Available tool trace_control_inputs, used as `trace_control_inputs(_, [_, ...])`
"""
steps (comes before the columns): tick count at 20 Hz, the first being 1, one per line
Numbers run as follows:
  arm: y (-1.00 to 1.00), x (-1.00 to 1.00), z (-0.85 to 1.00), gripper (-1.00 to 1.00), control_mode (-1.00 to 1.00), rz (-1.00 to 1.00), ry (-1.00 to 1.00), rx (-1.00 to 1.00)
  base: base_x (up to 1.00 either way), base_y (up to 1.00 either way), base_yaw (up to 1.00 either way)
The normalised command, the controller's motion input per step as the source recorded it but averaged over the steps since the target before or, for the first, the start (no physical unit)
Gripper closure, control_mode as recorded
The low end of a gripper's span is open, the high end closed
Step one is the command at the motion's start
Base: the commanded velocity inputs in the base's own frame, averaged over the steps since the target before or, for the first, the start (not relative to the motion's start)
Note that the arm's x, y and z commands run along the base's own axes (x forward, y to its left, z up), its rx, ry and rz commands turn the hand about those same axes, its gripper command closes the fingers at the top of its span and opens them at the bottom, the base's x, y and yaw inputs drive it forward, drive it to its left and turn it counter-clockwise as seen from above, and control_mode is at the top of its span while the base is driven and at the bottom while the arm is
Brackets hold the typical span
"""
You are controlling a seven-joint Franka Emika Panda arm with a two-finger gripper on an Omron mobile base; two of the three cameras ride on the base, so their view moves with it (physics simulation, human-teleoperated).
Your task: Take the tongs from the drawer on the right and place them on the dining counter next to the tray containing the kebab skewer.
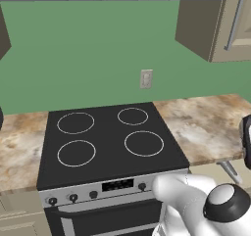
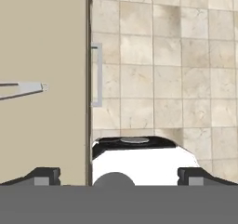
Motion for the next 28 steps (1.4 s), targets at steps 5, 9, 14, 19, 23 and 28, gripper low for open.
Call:
trace_control_inputs(5, [-0.26,0.21,-0.21,-1.00,-1.00,0.05,0.00,0.00,0.00,0.00,0.00])
trace_control_inputs(9, [-0.35,0.00,-0.42,-1.00,-1.00,0.09,-0.08,0.00,0.00,0.00,0.00])
trace_control_inputs(14, [-0.28,-0.55,-0.28,-1.00,-1.00,0.16,-0.37,0.03,0.00,0.00,0.00])
trace_control_inputs(19, [-0.02,-0.06,0.00,-1.00,-1.00,0.03,-0.11,0.01,0.00,0.00,0.00])
trace_control_inputs(23, [-0.02,0.03,0.02,-1.00,-1.00,0.00,0.00,0.04,0.00,0.00,0.00])
trace_control_inputs(28, [-0.07,0.22,0.08,-1.00,-1.00,0.00,0.00,0.04,0.00,0.00,0.00])
